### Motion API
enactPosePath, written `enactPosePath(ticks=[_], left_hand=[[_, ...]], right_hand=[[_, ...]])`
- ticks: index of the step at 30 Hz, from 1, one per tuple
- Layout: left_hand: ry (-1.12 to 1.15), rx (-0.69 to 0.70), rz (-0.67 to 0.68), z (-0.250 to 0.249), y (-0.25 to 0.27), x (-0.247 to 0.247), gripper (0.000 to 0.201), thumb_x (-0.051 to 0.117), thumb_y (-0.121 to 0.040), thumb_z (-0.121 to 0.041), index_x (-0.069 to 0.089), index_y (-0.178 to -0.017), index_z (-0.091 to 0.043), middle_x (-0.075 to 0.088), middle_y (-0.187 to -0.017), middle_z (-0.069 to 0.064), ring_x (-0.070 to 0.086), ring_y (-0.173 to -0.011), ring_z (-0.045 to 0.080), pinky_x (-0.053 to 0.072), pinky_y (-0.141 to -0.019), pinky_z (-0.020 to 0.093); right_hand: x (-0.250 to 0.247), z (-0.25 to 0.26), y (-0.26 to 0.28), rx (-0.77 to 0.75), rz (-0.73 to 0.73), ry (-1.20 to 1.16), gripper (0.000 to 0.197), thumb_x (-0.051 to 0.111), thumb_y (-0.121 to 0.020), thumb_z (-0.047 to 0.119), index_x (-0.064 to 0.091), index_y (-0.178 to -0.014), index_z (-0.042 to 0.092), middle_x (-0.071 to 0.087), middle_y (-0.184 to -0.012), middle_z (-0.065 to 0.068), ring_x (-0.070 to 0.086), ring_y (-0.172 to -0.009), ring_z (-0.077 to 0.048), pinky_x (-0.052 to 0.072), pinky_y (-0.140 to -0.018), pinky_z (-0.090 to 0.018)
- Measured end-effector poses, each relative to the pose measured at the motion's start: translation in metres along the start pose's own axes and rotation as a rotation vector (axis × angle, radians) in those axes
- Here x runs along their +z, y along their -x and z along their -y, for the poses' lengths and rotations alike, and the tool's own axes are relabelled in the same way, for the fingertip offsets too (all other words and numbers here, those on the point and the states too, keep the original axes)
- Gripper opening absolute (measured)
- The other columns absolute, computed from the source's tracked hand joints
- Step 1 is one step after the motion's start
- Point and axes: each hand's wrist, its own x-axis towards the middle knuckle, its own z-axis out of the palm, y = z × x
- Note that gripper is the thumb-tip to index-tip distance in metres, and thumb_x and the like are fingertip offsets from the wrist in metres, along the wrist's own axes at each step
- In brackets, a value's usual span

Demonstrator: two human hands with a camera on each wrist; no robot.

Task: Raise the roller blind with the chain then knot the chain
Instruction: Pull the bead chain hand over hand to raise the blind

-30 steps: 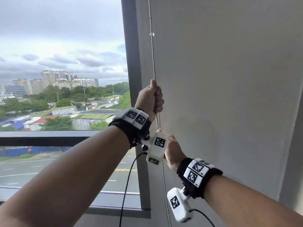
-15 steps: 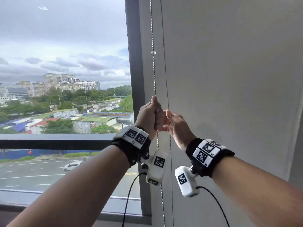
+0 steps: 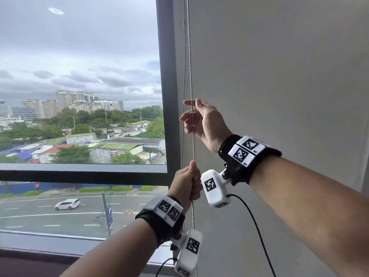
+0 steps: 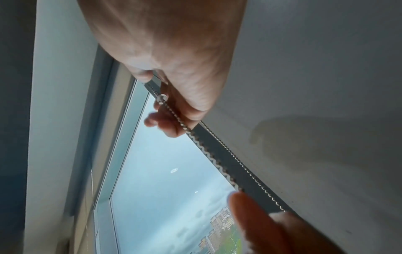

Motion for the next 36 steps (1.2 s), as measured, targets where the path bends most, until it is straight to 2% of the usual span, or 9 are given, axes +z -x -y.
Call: enactPosePath(ticks=[5, 11, 14, 17, 19, 22, 25, 29, 36], left_hand=[[-0.048, -0.02, -0.028, 0.0, 0.003, -0.002, 0.05, 0.041, -0.093, -0.047, 0.038, -0.05, -0.022, 0.021, -0.056, 0.001, 0.017, -0.049, 0.011, 0.007, -0.051, 0.029], [0.012, -0.049, 0.025, 0.0, 0.005, -0.003, 0.051, 0.042, -0.092, -0.046, 0.048, -0.049, -0.02, 0.032, -0.048, 0.0, 0.024, -0.048, 0.014, 0.008, -0.056, 0.035], [0.053, -0.045, 0.109, -0.005, 0.007, -0.009, 0.049, 0.035, -0.094, -0.046, 0.059, -0.067, -0.012, 0.05, -0.059, 0.006, 0.044, -0.054, 0.021, 0.03, -0.05, 0.027], [0.063, -0.008, 0.176, -0.018, 0.003, -0.013, 0.057, 0.025, -0.096, -0.046, 0.062, -0.091, -0.003, 0.067, -0.074, 0.012, 0.063, -0.07, 0.025, 0.047, -0.068, 0.033], [0.051, 0.039, 0.166, -0.033, -0.003, -0.013, 0.056, 0.022, -0.098, -0.043, 0.06, -0.096, -0.002, 0.072, -0.078, 0.011, 0.068, -0.078, 0.024, 0.049, -0.076, 0.037], [0.042, 0.112, 0.137, -0.062, -0.013, -0.01, 0.051, 0.024, -0.098, -0.043, 0.06, -0.094, -0.006, 0.074, -0.074, 0.005, 0.07, -0.073, 0.017, 0.05, -0.075, 0.034], [0.046, 0.197, 0.201, -0.094, -0.017, -0.004, 0.054, 0.023, -0.099, -0.041, 0.06, -0.104, -0.002, 0.069, -0.088, 0.011, 0.066, -0.079, 0.021, 0.049, -0.081, 0.037], [0.005, 0.222, 0.222, -0.137, -0.024, 0.021, 0.057, 0.017, -0.099, -0.042, 0.057, -0.107, -0.003, 0.066, -0.101, 0.013, 0.063, -0.092, 0.025, 0.045, -0.093, 0.038], [0.074, 0.146, 0.262, -0.154, -0.032, 0.049, 0.053, 0.023, -0.097, -0.045, 0.059, -0.097, -0.006, 0.069, -0.081, 0.01, 0.064, -0.073, 0.023, 0.048, -0.069, 0.033]], right_hand=[[0.006, -0.01, 0.001, 0.019, -0.042, 0.053, 0.031, 0.03, -0.102, 0.017, 0.052, -0.081, 0.014, 0.046, -0.062, -0.001, 0.034, -0.049, -0.013, 0.032, -0.045, -0.025], [0.01, -0.009, 0.009, -0.024, -0.089, -0.025, 0.034, 0.028, -0.1, 0.014, 0.039, -0.069, 0.019, 0.031, -0.053, 0.004, 0.02, -0.042, -0.01, 0.017, -0.041, -0.018], [0.011, -0.009, 0.011, -0.043, -0.103, -0.049, 0.035, 0.029, -0.099, 0.015, 0.037, -0.066, 0.02, 0.029, -0.048, 0.008, 0.019, -0.041, -0.009, 0.015, -0.041, -0.016], [0.008, -0.009, 0.014, -0.051, -0.096, -0.067, 0.037, 0.03, -0.1, 0.015, 0.036, -0.064, 0.02, 0.027, -0.047, 0.009, 0.017, -0.04, -0.009, 0.013, -0.042, -0.016], [0.006, -0.011, 0.018, -0.051, -0.089, -0.078, 0.036, 0.03, -0.1, 0.015, 0.036, -0.065, 0.02, 0.026, -0.047, 0.009, 0.017, -0.04, -0.009, 0.013, -0.042, -0.016], [0.003, -0.015, 0.026, -0.06, -0.088, -0.08, 0.035, 0.03, -0.101, 0.015, 0.037, -0.066, 0.019, 0.026, -0.047, 0.008, 0.017, -0.04, -0.009, 0.012, -0.041, -0.018], [0.0, -0.023, 0.034, -0.055, -0.111, -0.035, 0.035, 0.031, -0.1, 0.017, 0.038, -0.066, 0.019, 0.025, -0.051, 0.005, 0.017, -0.043, -0.011, 0.01, -0.044, -0.026], [-0.005, -0.035, 0.048, -0.011, -0.113, -0.027, 0.037, 0.034, -0.1, 0.016, 0.038, -0.064, 0.02, 0.031, -0.048, 0.007, 0.019, -0.041, -0.011, 0.012, -0.042, -0.019], [-0.014, -0.066, 0.087, 0.084, -0.124, 0.031, 0.034, 0.031, -0.099, 0.016, 0.038, -0.066, 0.021, 0.028, -0.048, 0.011, 0.018, -0.043, -0.009, 0.008, -0.047, -0.029]])
